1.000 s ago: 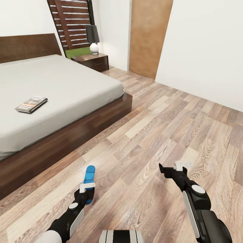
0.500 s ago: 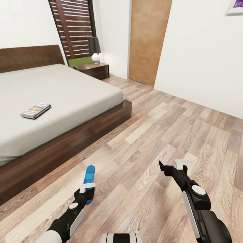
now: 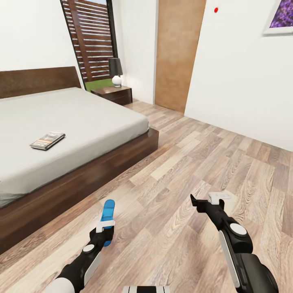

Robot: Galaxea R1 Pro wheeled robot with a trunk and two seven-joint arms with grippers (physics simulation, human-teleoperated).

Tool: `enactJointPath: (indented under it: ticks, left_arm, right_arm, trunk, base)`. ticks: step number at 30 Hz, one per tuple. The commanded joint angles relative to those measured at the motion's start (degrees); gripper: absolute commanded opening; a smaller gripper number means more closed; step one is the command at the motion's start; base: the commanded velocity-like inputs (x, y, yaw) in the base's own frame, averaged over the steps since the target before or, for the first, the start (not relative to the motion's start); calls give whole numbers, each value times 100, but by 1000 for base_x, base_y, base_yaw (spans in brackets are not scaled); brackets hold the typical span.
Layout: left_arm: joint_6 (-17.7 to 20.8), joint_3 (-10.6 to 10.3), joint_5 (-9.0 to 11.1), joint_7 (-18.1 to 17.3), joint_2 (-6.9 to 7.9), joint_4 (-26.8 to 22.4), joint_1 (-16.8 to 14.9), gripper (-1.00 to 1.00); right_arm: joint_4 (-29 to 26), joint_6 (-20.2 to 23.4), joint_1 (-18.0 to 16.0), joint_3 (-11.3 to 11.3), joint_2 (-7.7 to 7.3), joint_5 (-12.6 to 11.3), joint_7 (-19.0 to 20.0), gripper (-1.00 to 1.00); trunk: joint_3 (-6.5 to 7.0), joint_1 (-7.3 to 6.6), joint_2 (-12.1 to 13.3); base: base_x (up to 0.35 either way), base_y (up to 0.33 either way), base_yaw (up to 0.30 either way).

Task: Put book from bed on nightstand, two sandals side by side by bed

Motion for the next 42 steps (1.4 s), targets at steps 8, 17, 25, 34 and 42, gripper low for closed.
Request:
enactJointPath:
  ticks: [8,17,25,34,42]
  left_arm:
    - [-23,-52,59,49,4,5,-3,-100]
    - [-18,-52,59,49,4,10,-3,-100]
    - [-16,-52,59,49,4,13,-3,-100]
    - [77,-52,59,56,4,10,-3,-100]
    - [104,-52,59,63,4,10,-3,-100]
  right_arm:
    - [-8,12,4,130,7,42,45,100]
    - [-8,16,6,316,10,42,45,100]
    - [-8,64,6,355,4,42,45,100]
    - [-8,21,6,365,9,41,45,100]
    - [-8,14,8,391,11,35,45,100]
  trunk:
    - [174,-21,9]
    - [373,-45,21]
    - [550,-65,32]
    - [750,-88,44]
    - [926,-112,60]
  base:
    - [0,0,0]
    - [0,0,0]
    - [0,0,0]
    - [0,0,0]
    - [0,0,0]
